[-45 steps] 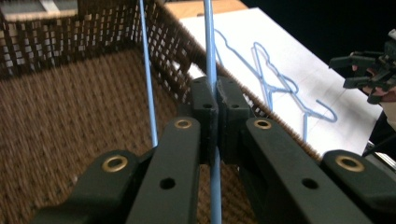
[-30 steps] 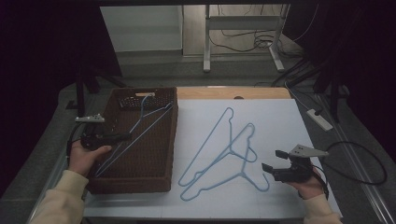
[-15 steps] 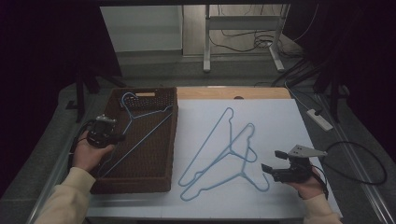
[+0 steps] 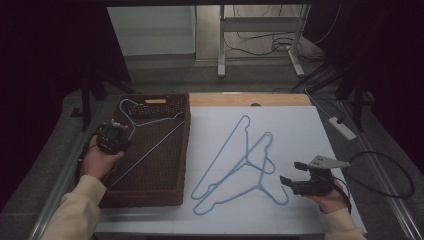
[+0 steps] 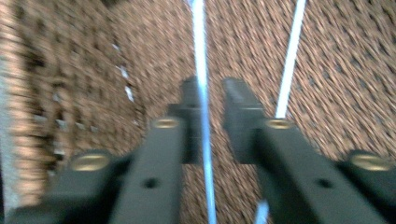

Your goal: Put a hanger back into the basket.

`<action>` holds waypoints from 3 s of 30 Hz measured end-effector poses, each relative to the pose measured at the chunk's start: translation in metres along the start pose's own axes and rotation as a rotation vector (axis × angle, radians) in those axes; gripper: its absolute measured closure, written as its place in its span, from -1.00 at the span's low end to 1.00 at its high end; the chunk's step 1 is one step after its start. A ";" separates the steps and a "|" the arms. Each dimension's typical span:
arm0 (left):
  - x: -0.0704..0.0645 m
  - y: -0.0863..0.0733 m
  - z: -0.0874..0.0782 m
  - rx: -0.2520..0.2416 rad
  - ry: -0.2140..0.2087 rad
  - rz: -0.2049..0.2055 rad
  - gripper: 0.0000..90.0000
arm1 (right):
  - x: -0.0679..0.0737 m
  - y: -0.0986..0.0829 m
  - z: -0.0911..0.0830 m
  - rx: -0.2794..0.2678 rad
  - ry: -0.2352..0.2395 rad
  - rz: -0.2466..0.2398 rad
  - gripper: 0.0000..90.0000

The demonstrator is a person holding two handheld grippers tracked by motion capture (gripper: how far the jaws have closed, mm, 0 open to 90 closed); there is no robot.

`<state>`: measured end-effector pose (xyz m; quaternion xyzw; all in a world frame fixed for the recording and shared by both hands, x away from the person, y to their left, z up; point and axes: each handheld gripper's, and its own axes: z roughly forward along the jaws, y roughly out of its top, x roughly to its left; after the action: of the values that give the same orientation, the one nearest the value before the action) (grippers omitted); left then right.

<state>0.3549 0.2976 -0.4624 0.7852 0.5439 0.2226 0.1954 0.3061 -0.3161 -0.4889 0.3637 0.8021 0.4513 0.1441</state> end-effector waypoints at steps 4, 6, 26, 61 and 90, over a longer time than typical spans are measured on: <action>-0.003 -0.001 -0.015 -0.091 -0.029 0.013 0.14 | 0.000 0.000 0.000 0.003 -0.001 0.000 -0.64; -0.006 -0.002 -0.025 -0.139 -0.063 0.006 -0.06 | 0.000 0.000 0.000 0.003 -0.002 0.002 -0.64; -0.069 -0.020 -0.099 -0.434 -0.367 0.052 -0.23 | 0.000 0.004 0.002 0.007 -0.015 0.009 -0.63; -0.130 -0.033 -0.076 -0.418 -0.506 0.122 -0.28 | 0.003 -0.001 -0.007 -0.005 -0.017 -0.032 -0.59; -0.168 -0.029 -0.080 -0.403 -0.538 0.204 -0.29 | 0.044 0.014 0.015 0.274 -0.011 -0.038 -0.39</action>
<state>0.2352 0.1545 -0.4354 0.8118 0.3367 0.1291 0.4593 0.2905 -0.2704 -0.4811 0.3671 0.8622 0.3326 0.1058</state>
